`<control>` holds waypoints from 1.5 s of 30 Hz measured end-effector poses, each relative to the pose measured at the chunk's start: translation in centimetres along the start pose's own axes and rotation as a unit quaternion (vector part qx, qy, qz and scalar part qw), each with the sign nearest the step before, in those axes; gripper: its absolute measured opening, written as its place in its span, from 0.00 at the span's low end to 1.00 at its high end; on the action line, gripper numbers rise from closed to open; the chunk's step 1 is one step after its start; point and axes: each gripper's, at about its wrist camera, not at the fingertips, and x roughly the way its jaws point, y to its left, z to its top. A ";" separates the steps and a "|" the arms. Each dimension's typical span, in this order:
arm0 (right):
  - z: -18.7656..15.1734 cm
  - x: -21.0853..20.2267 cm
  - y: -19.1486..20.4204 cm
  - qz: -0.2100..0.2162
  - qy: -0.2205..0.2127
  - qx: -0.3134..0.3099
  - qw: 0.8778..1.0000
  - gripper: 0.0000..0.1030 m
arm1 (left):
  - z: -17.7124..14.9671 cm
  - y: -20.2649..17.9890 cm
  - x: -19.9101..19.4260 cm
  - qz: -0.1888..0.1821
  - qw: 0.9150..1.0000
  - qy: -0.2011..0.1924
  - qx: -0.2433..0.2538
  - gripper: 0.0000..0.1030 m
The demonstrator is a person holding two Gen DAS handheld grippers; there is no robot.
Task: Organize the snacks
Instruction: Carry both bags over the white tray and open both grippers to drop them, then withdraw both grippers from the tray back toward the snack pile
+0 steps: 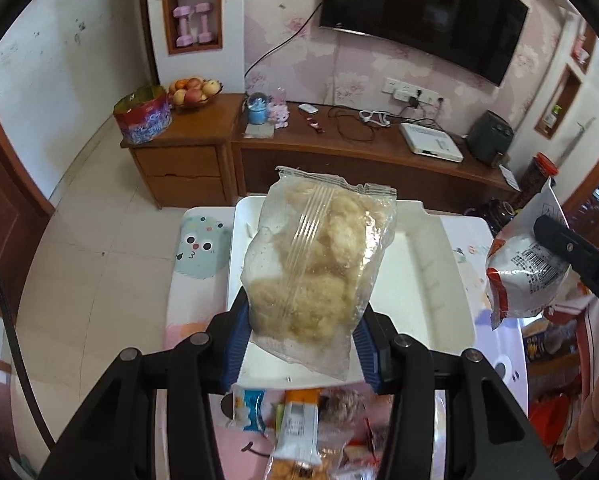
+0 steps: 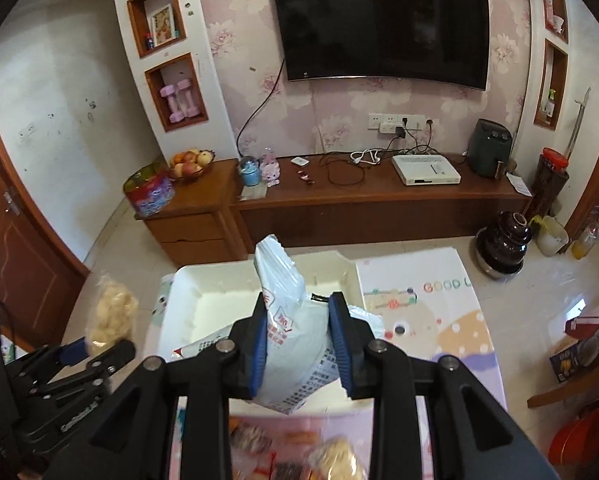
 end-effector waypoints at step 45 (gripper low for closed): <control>-1.5 8.4 2.6 0.001 0.041 -0.010 0.999 0.47 | -1.0 -0.1 5.7 0.047 0.999 0.016 -0.001 0.80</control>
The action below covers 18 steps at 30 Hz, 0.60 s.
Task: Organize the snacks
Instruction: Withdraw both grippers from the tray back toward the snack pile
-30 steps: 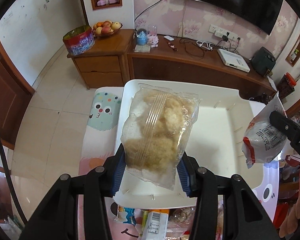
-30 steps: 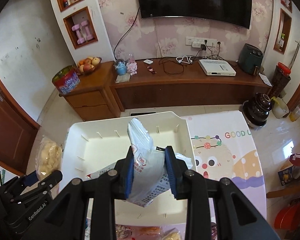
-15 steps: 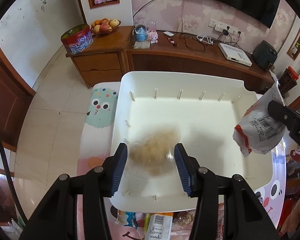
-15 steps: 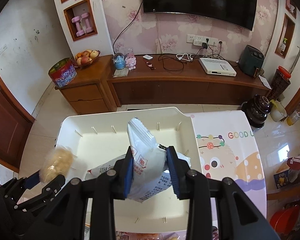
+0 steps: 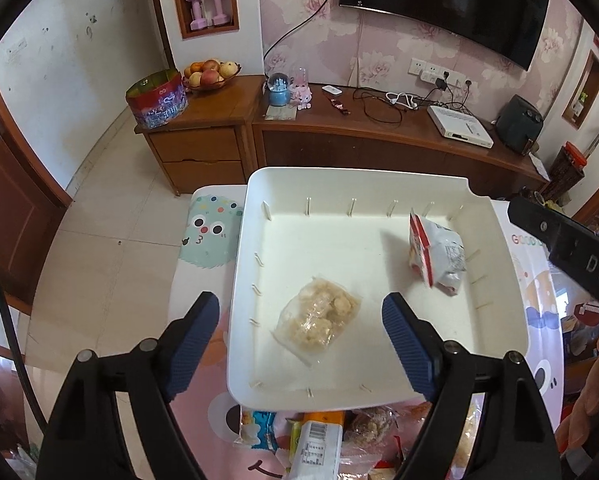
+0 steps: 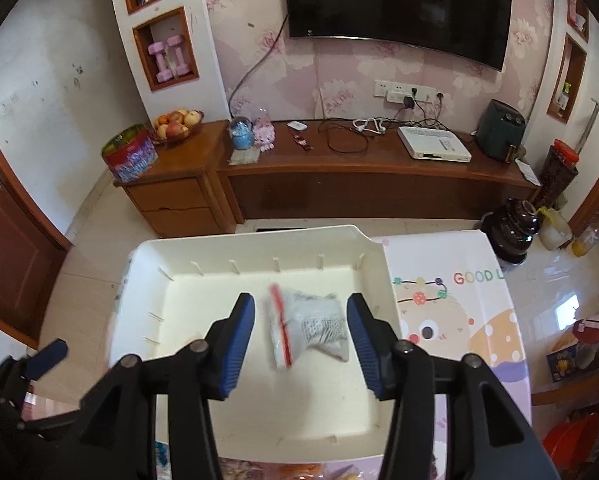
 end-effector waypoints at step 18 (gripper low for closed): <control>-1.9 -10.3 1.9 -0.032 -0.055 -0.025 0.998 0.47 | -4.1 0.5 -8.0 -0.047 0.998 -0.040 0.010 0.80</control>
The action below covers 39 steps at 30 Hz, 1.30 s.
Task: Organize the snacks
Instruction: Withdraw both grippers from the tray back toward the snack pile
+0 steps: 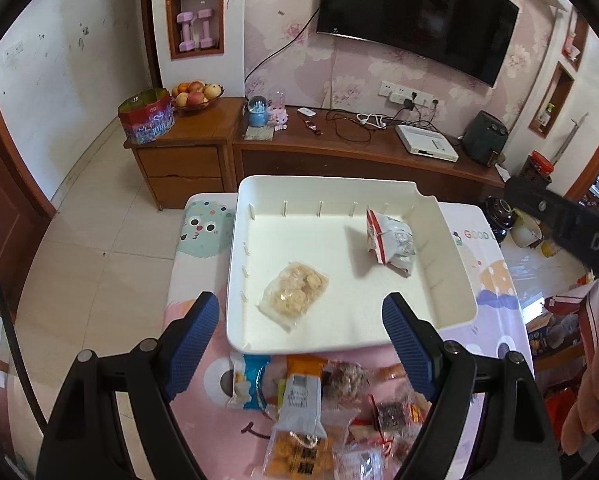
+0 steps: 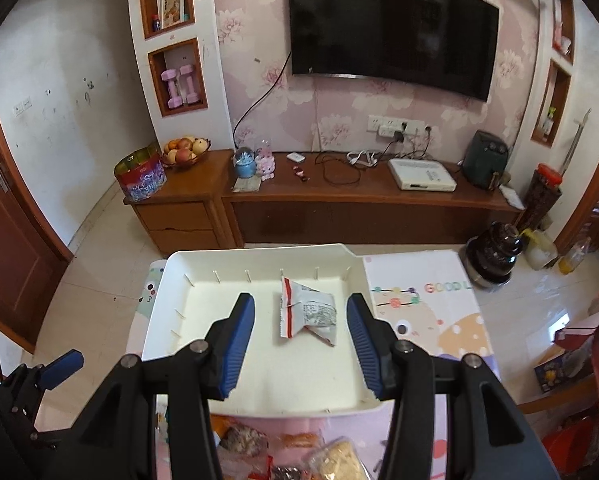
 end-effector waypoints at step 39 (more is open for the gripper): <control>-14.3 -16.1 0.8 0.036 -0.007 0.002 0.999 0.47 | -15.3 -0.1 -13.9 -0.028 0.997 -0.010 0.068 0.83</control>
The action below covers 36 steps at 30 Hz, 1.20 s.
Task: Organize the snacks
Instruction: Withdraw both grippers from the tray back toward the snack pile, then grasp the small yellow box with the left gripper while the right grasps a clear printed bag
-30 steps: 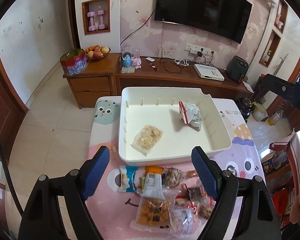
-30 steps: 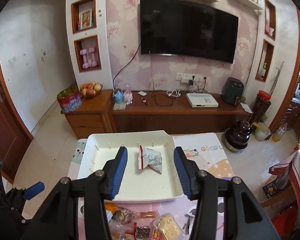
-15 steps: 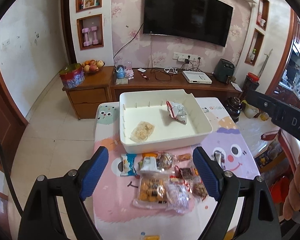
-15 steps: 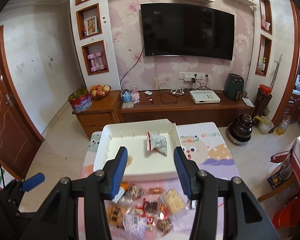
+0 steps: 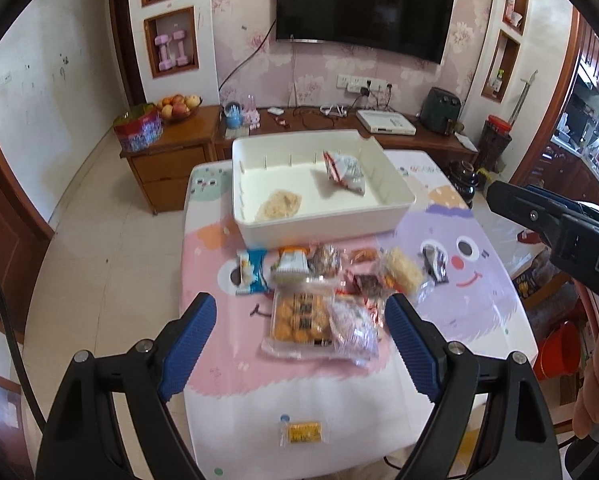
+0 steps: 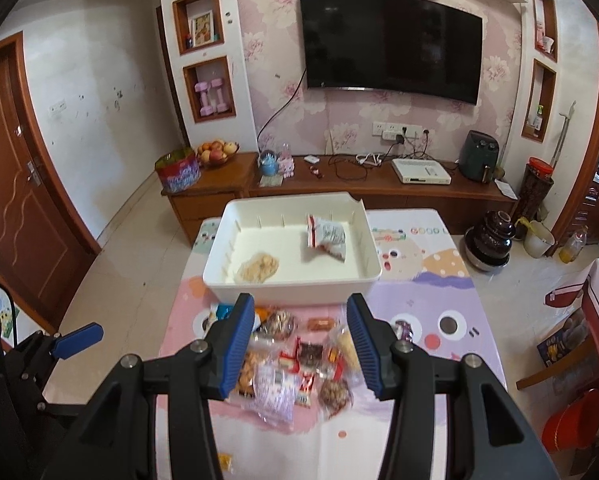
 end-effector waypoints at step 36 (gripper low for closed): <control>-11.3 21.4 3.1 0.048 0.268 0.003 0.962 0.48 | -17.7 2.5 16.7 -0.018 0.958 0.286 -0.020 0.83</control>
